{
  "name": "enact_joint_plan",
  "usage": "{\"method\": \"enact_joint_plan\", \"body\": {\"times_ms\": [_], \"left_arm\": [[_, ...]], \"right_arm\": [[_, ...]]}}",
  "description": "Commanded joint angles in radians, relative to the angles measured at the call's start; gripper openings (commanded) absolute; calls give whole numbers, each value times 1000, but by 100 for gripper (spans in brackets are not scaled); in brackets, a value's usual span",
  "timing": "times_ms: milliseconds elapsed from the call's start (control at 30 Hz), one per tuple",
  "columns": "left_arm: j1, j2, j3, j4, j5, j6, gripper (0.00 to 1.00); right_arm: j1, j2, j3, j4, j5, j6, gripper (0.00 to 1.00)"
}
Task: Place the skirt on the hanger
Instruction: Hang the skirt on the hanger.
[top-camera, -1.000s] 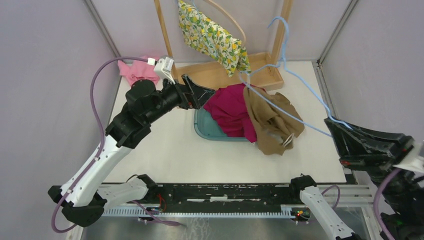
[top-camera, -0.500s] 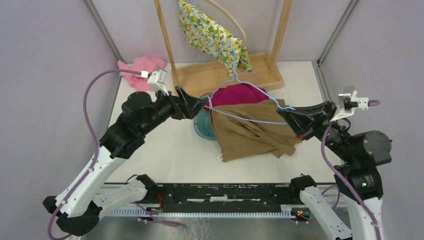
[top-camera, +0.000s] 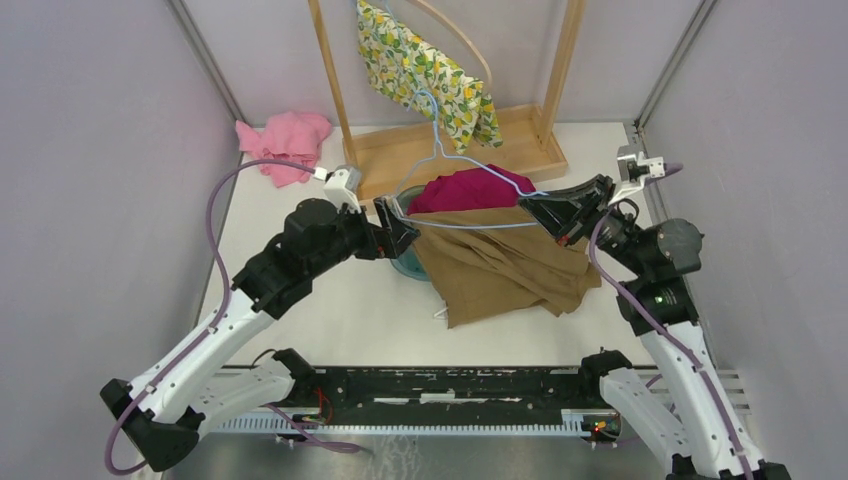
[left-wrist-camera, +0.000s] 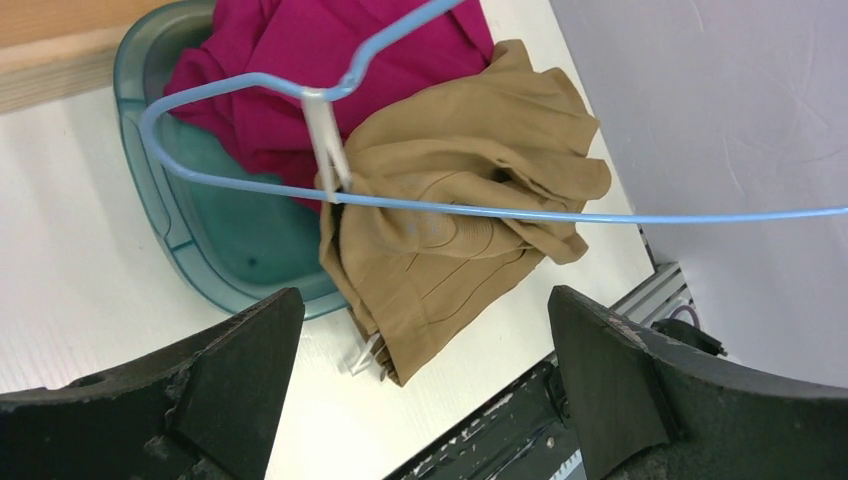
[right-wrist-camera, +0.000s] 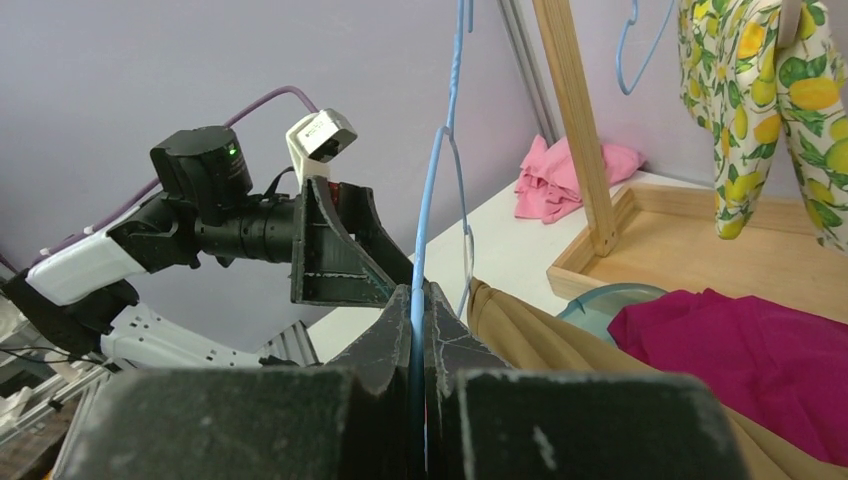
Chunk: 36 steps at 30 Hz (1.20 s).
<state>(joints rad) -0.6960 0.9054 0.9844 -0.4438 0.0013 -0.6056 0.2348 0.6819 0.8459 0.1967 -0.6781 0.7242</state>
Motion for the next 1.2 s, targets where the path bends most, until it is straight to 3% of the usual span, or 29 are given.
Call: {"method": "enact_joint_plan", "body": {"times_ms": [0, 500, 767, 900, 1167], "left_arm": [[0, -17, 39, 85, -1, -32, 99], [0, -83, 58, 46, -102, -62, 99], [0, -96, 19, -8, -171, -52, 99], [0, -135, -15, 43, -178, -96, 99], [0, -41, 23, -23, -156, -173, 99]], "right_arm": [[33, 44, -10, 293, -37, 76, 1], [591, 374, 44, 209, 227, -288, 1], [654, 445, -25, 269, 275, -289, 1], [684, 438, -58, 254, 313, -317, 1], [733, 424, -64, 211, 370, -383, 1]]}}
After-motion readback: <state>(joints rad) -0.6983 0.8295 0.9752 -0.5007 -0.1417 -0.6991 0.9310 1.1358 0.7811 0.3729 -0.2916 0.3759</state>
